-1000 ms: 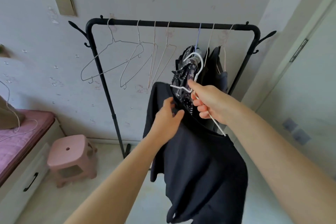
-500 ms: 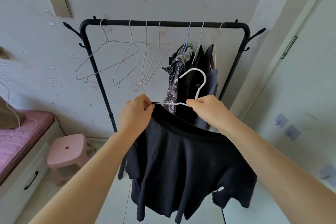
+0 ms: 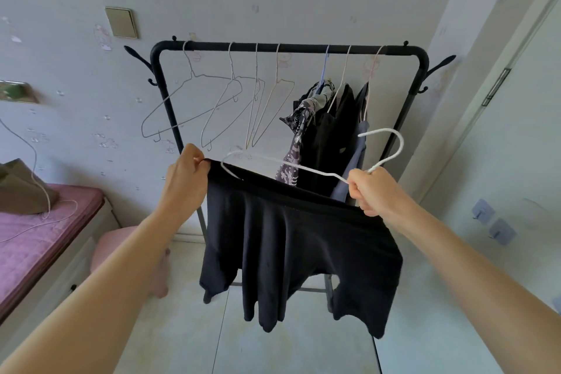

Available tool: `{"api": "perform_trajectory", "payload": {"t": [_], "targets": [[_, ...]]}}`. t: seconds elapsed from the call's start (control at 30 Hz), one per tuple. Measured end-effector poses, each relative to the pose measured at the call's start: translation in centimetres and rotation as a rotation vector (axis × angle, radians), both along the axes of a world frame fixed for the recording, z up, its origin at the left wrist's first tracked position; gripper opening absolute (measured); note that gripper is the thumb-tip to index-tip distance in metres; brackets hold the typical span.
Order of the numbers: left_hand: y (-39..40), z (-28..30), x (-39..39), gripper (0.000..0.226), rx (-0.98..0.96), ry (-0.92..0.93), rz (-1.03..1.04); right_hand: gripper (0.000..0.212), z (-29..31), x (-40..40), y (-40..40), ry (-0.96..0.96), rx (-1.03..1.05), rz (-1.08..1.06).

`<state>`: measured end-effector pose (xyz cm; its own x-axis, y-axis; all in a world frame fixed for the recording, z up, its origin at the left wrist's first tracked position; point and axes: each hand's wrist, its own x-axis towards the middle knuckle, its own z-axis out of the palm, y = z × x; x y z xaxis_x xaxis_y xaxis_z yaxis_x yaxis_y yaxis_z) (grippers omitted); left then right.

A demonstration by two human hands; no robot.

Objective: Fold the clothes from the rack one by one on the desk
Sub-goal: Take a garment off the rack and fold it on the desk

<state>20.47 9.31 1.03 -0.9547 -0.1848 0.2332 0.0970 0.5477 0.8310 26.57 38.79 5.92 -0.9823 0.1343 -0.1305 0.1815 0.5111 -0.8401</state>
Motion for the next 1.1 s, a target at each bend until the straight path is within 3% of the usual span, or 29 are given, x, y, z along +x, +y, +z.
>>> {"api": "perform_trajectory", "payload": {"t": [0.23, 0.4, 0.53, 0.7, 0.83, 1.1], "targets": [[-1.7, -0.1, -0.2, 0.013, 0.196, -0.004, -0.151, 0.034, -1.1, -1.0, 0.1, -0.011, -0.240, -0.051], [-0.8, 0.0, -0.3, 0.009, 0.056, 0.026, -0.225, 0.037, -2.3, -2.9, -1.9, -0.047, -0.539, -0.139], [-1.4, 0.4, -1.2, 0.008, 0.115, 0.000, -0.203, 0.045, -2.0, -4.5, -3.9, -0.071, -0.751, -0.189], [-2.3, 0.5, -2.5, 0.009, 0.047, 0.031, -0.225, 0.047, -0.3, -6.2, -6.6, 0.066, -0.912, -0.191], [-2.6, -0.7, -3.8, 0.010, -0.173, -0.011, -0.247, 0.045, 2.9, -8.6, -7.5, 0.253, -0.853, -0.262], [-3.0, -0.9, -8.2, 0.013, -0.134, -0.005, -0.225, 0.040, 3.1, -18.2, -6.6, -0.059, -0.755, -0.218]]}}
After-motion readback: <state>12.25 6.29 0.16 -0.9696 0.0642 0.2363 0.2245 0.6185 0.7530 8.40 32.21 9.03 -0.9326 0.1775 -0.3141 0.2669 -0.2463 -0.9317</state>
